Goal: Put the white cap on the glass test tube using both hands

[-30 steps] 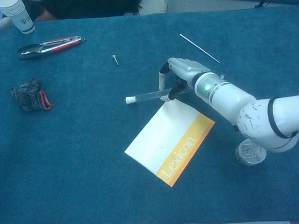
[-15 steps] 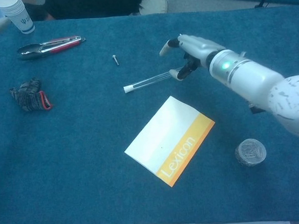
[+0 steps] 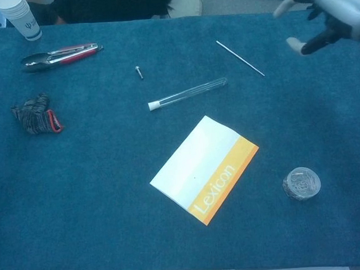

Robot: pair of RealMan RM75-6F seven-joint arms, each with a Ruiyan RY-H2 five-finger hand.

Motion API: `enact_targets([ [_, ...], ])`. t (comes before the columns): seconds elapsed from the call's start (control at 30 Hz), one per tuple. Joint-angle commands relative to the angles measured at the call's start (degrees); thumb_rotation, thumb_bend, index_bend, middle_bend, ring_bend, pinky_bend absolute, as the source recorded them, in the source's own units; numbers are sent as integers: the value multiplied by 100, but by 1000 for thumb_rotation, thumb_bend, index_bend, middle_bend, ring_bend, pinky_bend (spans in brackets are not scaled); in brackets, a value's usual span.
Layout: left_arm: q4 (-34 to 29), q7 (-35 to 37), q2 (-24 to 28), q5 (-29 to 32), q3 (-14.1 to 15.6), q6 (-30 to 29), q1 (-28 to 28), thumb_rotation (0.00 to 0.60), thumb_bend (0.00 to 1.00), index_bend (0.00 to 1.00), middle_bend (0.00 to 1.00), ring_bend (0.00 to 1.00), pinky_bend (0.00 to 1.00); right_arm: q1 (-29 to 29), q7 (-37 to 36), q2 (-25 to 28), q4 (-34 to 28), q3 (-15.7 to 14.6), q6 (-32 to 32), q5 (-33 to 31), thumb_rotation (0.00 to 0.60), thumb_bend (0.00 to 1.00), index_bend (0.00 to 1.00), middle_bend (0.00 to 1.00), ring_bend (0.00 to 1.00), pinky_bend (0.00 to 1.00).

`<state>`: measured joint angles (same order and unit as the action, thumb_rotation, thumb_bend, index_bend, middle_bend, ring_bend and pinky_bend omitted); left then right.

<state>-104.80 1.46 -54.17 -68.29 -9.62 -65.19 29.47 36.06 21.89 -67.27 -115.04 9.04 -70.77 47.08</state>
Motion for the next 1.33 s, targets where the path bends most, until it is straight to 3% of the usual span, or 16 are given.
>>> enact_targets([
  [0.03,3,-130,-50,-117,96,-169,-149,412,369,190,86,0,83,-467,-239,361,-200,-344,-335,467,600,382,295,174,62,222],
  [0.4,241,-596,-229,-475,459,-791,-710,397,369,190,90,0,83,-1724,-846,1102,-272,-1077,-1162,1663,600,384,315,183,65,226],
  [0.7,108,-741,-214,-921,821,-1568,-1417,369,370,193,92,0,83,-2666,-1074,1341,-216,-1490,-1940,2531,600,383,337,193,65,226],
  [1.0,-45,-878,-189,-1336,1009,-2060,-1874,368,369,201,95,0,83,-3028,-1104,1335,-210,-1500,-2041,2905,600,384,343,194,65,226],
  [1.33,-81,-894,-174,-1380,929,-2088,-1995,366,370,206,95,0,83,-3102,-1046,1255,-270,-1315,-1891,3088,600,384,344,194,65,226],
])
